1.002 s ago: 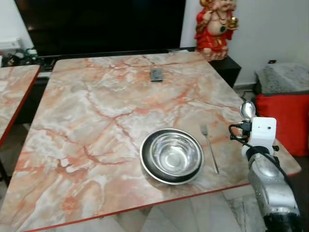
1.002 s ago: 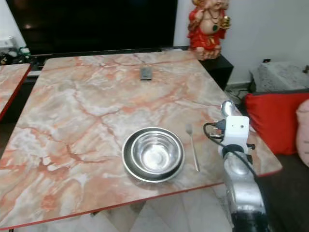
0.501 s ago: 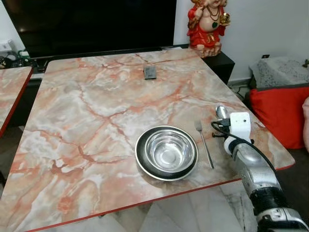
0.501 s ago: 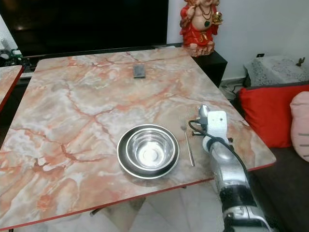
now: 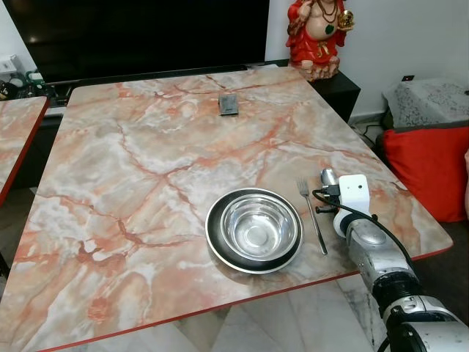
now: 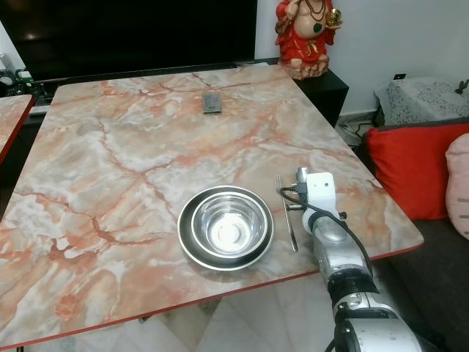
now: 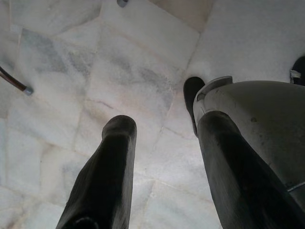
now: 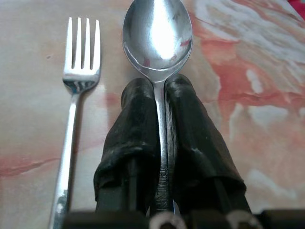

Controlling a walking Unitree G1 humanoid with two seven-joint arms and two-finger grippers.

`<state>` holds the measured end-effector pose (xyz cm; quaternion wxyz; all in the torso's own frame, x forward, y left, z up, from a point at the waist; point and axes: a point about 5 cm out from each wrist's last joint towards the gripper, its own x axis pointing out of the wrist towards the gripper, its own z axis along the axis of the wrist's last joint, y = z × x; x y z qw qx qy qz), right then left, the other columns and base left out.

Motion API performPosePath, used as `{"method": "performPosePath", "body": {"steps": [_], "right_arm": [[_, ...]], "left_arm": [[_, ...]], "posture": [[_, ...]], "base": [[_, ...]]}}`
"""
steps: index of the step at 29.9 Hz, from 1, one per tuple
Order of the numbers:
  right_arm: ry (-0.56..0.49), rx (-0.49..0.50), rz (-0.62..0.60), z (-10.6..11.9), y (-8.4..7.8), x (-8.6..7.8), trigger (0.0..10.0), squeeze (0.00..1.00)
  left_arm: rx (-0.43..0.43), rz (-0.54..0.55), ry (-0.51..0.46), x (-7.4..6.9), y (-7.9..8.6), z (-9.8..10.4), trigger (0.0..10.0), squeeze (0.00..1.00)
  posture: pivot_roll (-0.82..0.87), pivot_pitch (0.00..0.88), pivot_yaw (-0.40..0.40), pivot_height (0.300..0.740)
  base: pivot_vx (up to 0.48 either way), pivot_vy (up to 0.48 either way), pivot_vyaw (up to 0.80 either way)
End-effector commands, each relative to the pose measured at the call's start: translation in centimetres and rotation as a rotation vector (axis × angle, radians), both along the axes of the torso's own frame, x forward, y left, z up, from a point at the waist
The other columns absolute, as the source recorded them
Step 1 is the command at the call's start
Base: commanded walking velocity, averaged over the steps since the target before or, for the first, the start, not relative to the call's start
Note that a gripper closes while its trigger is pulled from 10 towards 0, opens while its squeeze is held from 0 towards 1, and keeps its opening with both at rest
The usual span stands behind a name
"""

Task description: Setting the table

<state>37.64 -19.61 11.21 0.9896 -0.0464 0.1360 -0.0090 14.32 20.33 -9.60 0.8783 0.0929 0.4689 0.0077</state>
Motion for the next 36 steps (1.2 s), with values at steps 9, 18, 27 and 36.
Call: {"method": "performPosePath", "body": {"steps": [9,18,27,36], "right_arm": [[0.002,-0.005,0.006,-0.2,0.4,0.2,10.0,0.0],[0.021,0.002,0.007,-1.0,0.5,-0.2,10.0,0.0],[0.021,0.01,0.014,-1.1,0.9,-0.1,10.0,0.0],[0.027,0.017,0.02,-1.4,1.1,-0.3,10.0,0.0]], "left_arm": [[-0.04,-0.016,0.029,-0.8,-0.1,-0.3,10.0,0.0],[-0.026,-0.011,0.015,-0.6,1.3,0.1,10.0,0.0],[-0.027,-0.018,0.013,-0.7,0.7,-0.1,10.0,0.0],[-0.028,-0.023,0.023,-0.9,0.0,-0.3,10.0,0.0]], "posture": [[0.0,0.17,-0.018,0.74],[0.0,0.171,-0.018,0.74],[0.01,0.171,-0.018,0.74],[0.01,0.169,-0.018,0.74]], "base": [[0.0,0.0,0.0],[0.0,0.0,0.0],[0.0,0.0,0.0],[0.0,0.0,0.0]]}}
